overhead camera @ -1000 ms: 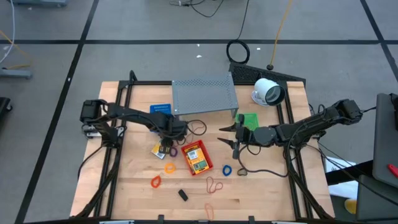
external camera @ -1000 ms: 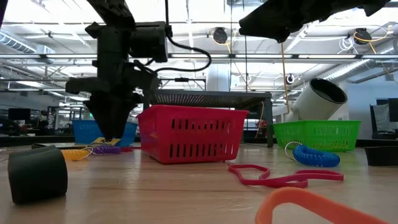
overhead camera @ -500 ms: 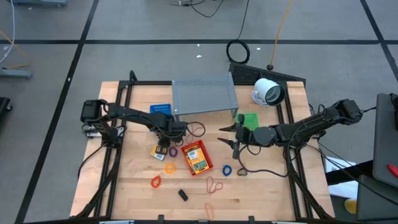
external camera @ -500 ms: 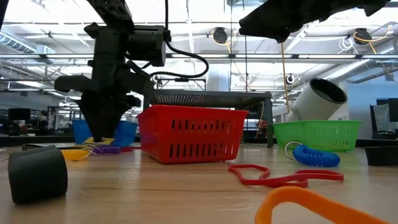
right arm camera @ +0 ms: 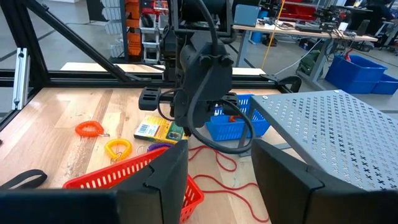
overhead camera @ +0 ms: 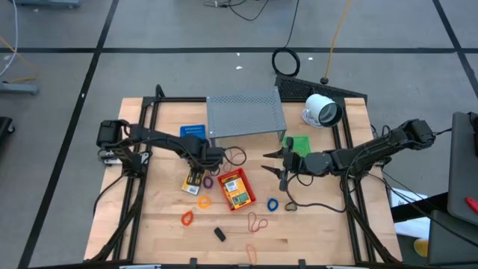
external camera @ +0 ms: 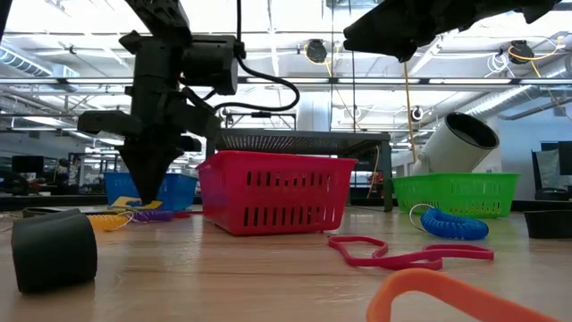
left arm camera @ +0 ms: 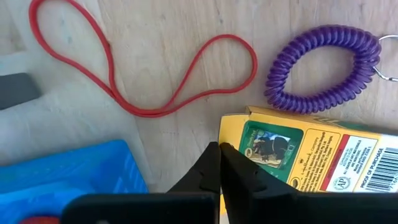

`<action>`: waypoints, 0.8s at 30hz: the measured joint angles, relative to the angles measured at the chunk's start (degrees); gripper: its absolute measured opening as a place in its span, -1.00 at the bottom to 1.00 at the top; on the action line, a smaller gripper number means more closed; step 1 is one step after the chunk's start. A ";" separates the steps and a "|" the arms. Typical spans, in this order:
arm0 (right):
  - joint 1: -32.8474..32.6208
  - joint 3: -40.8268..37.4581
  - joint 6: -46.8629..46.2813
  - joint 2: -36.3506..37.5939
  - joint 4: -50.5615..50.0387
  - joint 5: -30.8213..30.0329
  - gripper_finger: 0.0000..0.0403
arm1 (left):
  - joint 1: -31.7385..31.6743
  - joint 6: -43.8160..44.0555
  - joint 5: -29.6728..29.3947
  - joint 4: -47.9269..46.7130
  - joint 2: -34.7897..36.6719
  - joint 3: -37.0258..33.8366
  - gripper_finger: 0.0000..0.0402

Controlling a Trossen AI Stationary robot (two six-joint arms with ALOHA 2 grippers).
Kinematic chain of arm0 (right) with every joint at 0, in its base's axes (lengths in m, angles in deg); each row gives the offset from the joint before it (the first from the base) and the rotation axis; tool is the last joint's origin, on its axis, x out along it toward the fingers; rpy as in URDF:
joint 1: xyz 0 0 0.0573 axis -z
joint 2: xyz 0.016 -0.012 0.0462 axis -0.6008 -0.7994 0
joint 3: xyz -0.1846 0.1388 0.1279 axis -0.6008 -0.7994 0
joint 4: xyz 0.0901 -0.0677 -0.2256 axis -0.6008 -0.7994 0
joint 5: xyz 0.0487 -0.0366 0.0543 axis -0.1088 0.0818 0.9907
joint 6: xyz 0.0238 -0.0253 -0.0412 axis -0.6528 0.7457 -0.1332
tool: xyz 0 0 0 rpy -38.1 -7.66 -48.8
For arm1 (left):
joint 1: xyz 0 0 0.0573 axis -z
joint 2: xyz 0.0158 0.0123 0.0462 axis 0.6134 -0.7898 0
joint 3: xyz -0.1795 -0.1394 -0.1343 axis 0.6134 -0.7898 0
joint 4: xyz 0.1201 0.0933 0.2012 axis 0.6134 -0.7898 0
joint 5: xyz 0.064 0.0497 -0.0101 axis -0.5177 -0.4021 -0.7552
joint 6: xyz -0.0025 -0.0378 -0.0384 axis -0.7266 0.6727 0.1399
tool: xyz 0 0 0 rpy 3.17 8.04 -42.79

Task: Pick & Place Office Desk Supplies
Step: Put the yellow crayon box into the red bin

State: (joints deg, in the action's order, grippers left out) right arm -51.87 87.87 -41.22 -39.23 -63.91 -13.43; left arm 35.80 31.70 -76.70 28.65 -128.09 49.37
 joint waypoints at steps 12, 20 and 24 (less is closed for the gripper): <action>0.00 -0.01 0.07 0.00 0.55 0.00 -0.17 | 3.85 1.79 -2.70 -9.33 0.00 7.31 -0.99; 0.00 -0.02 0.22 0.00 0.48 -0.02 -0.17 | 8.53 2.32 -4.74 -15.08 0.00 19.79 -1.00; 0.00 -0.02 0.22 0.00 0.47 0.00 -0.17 | 11.15 4.27 -8.25 -21.59 0.00 26.70 -1.00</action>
State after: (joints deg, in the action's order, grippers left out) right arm -51.87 87.85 -41.00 -39.23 -63.44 -13.43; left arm 46.95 35.97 -84.95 7.05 -128.09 76.07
